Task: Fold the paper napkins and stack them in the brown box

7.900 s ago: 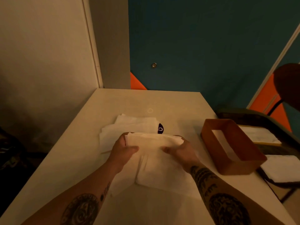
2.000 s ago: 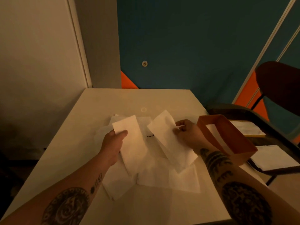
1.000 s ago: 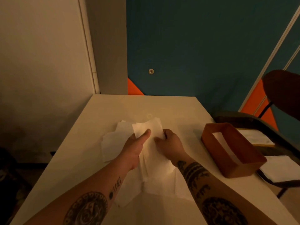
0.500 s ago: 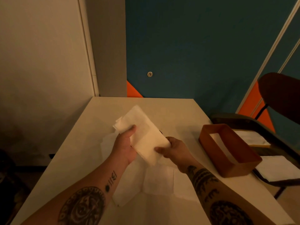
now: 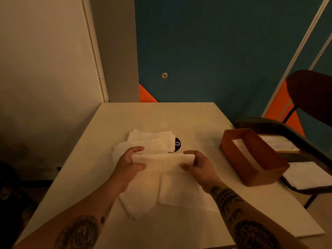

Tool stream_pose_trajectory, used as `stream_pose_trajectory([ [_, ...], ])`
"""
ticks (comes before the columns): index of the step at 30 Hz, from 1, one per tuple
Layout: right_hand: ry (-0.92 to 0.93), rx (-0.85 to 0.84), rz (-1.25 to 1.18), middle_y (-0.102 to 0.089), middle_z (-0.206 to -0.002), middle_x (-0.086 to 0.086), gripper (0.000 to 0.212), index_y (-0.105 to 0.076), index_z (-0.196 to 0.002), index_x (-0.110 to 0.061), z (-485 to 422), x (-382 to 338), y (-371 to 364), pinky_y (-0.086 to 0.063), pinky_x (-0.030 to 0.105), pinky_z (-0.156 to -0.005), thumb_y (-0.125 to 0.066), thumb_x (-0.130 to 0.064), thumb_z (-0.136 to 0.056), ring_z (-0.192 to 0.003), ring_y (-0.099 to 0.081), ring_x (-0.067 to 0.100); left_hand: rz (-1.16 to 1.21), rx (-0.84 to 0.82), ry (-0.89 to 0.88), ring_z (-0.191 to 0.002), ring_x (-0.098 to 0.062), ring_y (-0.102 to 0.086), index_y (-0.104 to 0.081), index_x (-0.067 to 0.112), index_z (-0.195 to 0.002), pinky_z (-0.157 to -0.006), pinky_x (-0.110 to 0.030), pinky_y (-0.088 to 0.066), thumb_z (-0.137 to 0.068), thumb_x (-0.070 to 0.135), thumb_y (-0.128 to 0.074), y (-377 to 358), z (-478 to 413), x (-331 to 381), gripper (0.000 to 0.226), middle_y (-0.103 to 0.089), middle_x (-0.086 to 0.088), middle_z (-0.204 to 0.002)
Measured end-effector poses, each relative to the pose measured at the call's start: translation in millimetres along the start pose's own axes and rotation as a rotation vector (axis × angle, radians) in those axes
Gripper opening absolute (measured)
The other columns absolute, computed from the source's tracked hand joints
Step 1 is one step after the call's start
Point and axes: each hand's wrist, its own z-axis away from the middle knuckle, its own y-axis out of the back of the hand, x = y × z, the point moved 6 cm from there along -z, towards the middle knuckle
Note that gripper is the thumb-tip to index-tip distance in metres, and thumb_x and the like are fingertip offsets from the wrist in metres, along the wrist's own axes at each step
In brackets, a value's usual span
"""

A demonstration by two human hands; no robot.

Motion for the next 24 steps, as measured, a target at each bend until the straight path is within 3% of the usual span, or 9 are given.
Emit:
stream_pose_trajectory([
  [3,-0.002,0.028,0.066,-0.058,-0.119,-0.007,0.044,-0.061,-0.123,-0.035,0.3,7.5,-6.3,-0.058,0.032,-0.082,-0.078,-0.017,-0.086,-0.102,-0.06,0.015,-0.068,0.02,0.011,-0.069,-0.017,-0.061,-0.064,0.042,-0.116,-0.062,-0.029,-0.052,-0.08,-0.003,-0.075,-5.1,3.5,-6.3,0.058,-0.069,-0.006,-0.104],
  [6,0.018,0.069,-0.01,-0.059,-0.112,-0.014,0.035,-0.064,-0.116,-0.031,-0.7,-6.4,-9.0,-0.057,0.027,-0.075,-0.073,-0.01,-0.089,-0.099,-0.062,0.014,-0.028,0.08,-0.04,-0.08,-0.021,-0.062,-0.063,0.037,-0.113,-0.069,-0.033,-0.052,-0.083,-0.003,-0.073,-12.3,4.0,7.0,0.051,-0.07,-0.007,-0.101],
  [10,0.068,0.041,-0.137,-0.063,-0.104,-0.013,0.038,-0.064,-0.117,-0.022,0.0,-28.8,-2.3,-0.058,0.021,-0.066,-0.073,0.0,-0.087,-0.092,-0.065,0.014,0.047,0.08,-0.069,-0.091,-0.019,-0.067,-0.062,0.036,-0.121,-0.083,-0.037,-0.056,-0.074,-0.002,-0.077,-12.6,-1.2,21.4,0.062,-0.071,-0.001,-0.108],
  [12,0.081,0.022,-0.104,-0.063,-0.106,-0.01,0.043,-0.064,-0.12,-0.019,1.8,-25.3,0.2,-0.057,0.018,-0.066,-0.077,-0.001,-0.084,-0.093,-0.065,0.013,0.011,0.042,-0.039,-0.092,-0.022,-0.07,-0.059,0.038,-0.127,-0.082,-0.041,-0.057,-0.066,0.006,-0.079,-11.7,0.2,16.4,0.072,-0.072,-0.003,-0.111],
  [14,0.064,0.017,-0.048,-0.063,-0.109,-0.004,0.044,-0.065,-0.119,-0.02,3.6,-14.3,0.1,-0.058,0.022,-0.071,-0.081,-0.004,-0.081,-0.097,-0.064,0.018,0.006,0.014,0.001,-0.087,-0.019,-0.072,-0.056,0.033,-0.133,-0.076,-0.039,-0.059,-0.073,-0.001,-0.08,-13.0,2.8,5.5,0.074,-0.074,-0.005,-0.107],
  [18,0.017,0.068,0.011,-0.066,-0.11,-0.008,0.026,-0.071,-0.105,-0.019,1.8,-2.2,3.6,-0.057,0.022,-0.072,-0.08,-0.01,-0.083,-0.097,-0.064,0.014,-0.034,0.013,0.007,-0.075,-0.01,-0.07,-0.062,0.031,-0.121,-0.063,-0.03,-0.057,-0.084,-0.001,-0.076,-17.7,2.6,2.0,0.051,-0.074,-0.002,-0.095],
  [24,0.006,0.041,0.089,-0.073,-0.105,0.0,0.019,-0.072,-0.102,-0.02,0.1,-21.3,11.9,-0.061,0.028,-0.074,-0.08,-0.015,-0.085,-0.093,-0.07,0.019,-0.193,0.002,-0.116,-0.093,-0.009,-0.069,-0.065,0.031,-0.108,-0.073,-0.025,-0.053,-0.086,0.009,-0.076,-21.2,-2.9,30.4,0.033,-0.073,0.009,-0.102],
])
